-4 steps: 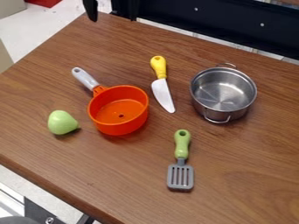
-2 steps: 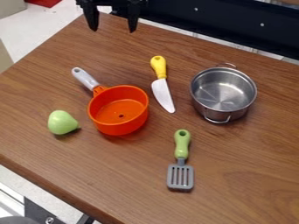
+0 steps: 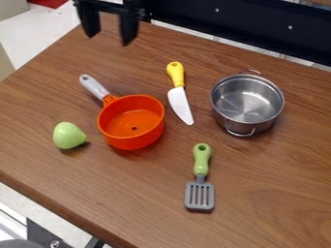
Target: Put the green object into orange pot
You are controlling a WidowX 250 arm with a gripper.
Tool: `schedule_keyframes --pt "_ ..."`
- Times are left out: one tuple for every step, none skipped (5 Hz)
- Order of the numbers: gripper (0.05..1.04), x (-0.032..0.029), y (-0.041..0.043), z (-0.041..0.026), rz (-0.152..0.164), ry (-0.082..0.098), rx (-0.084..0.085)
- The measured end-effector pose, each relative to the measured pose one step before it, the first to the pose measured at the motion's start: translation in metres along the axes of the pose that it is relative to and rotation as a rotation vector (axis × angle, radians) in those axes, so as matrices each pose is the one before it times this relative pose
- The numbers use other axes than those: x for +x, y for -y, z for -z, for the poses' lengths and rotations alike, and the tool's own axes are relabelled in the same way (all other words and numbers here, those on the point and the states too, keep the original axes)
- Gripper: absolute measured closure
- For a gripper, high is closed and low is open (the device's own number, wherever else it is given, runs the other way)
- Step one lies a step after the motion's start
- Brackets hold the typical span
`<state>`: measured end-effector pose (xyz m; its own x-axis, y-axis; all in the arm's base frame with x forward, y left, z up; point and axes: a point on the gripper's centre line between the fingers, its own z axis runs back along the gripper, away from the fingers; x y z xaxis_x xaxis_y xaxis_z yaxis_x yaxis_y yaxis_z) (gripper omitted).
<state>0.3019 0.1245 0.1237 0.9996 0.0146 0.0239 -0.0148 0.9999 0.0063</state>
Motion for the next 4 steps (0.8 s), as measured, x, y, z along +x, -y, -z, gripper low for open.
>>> schedule_keyframes --pt "0.084 -0.02435 -0.00291 -0.00273 0.2542 -0.0405 -0.0129" --pt "0.085 -0.01312 -0.00158 -0.00201 0.2497 -0.0135 -0.0086" --pt "0.085 -0.0098 0.0006 0.00445 0.252 0.0017 -0.0357" --pt "0.084 -0.01055 0.00166 0.01155 0.2511 0.0281 -0.0106"
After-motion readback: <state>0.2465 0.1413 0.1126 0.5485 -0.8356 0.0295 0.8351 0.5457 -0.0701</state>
